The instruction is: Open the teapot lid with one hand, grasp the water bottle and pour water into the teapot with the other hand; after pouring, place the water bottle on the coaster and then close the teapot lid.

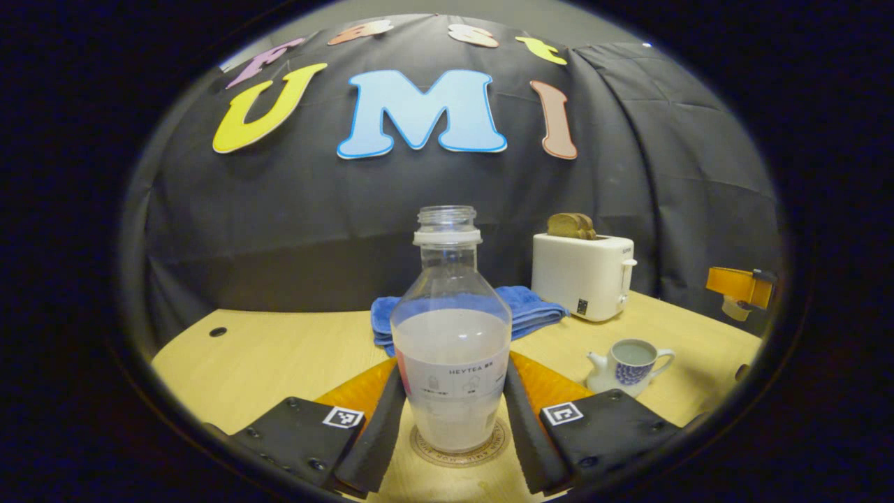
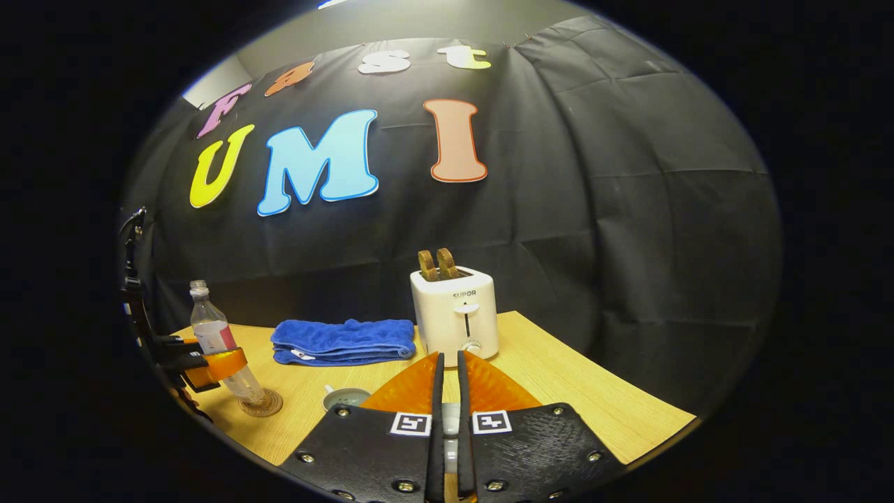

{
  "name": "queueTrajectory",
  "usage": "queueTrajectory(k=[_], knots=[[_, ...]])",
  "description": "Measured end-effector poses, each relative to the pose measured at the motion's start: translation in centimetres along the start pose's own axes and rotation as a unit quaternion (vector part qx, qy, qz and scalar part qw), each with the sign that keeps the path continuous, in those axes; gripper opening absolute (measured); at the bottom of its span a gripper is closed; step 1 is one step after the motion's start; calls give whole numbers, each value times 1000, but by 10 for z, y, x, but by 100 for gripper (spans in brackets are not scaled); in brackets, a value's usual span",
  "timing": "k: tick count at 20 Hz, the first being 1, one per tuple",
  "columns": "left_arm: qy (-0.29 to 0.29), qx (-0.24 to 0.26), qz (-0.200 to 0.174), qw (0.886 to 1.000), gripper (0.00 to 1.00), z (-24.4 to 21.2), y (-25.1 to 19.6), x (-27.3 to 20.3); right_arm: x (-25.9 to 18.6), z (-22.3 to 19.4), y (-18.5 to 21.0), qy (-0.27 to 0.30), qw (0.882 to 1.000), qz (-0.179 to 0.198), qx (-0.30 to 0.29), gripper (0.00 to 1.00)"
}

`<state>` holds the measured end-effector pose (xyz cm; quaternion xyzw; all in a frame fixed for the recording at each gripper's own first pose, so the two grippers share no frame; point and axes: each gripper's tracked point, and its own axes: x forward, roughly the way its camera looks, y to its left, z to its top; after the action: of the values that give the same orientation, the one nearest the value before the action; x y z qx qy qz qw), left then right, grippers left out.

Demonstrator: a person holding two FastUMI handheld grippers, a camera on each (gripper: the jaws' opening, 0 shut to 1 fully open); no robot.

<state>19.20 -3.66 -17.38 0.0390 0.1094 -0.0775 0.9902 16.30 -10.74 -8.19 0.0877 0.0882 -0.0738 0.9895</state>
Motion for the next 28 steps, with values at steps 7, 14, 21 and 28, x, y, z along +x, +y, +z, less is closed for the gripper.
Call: queueTrajectory(k=[7,14,21,28], knots=[[10,6,2,1000,84,-10,1,7,1,-4,-1,5,1000,-3,-4,7],[18,7,5,1000,88,-14,5,8,3,-7,2,10,1000,-3,-13,7],[16,-8,1,1000,100,-11,0,2,6,-10,14,6,999,12,-29,7],[6,-25,5,1000,100,-7,7,-32,17,-16,52,13,998,64,-4,7]])
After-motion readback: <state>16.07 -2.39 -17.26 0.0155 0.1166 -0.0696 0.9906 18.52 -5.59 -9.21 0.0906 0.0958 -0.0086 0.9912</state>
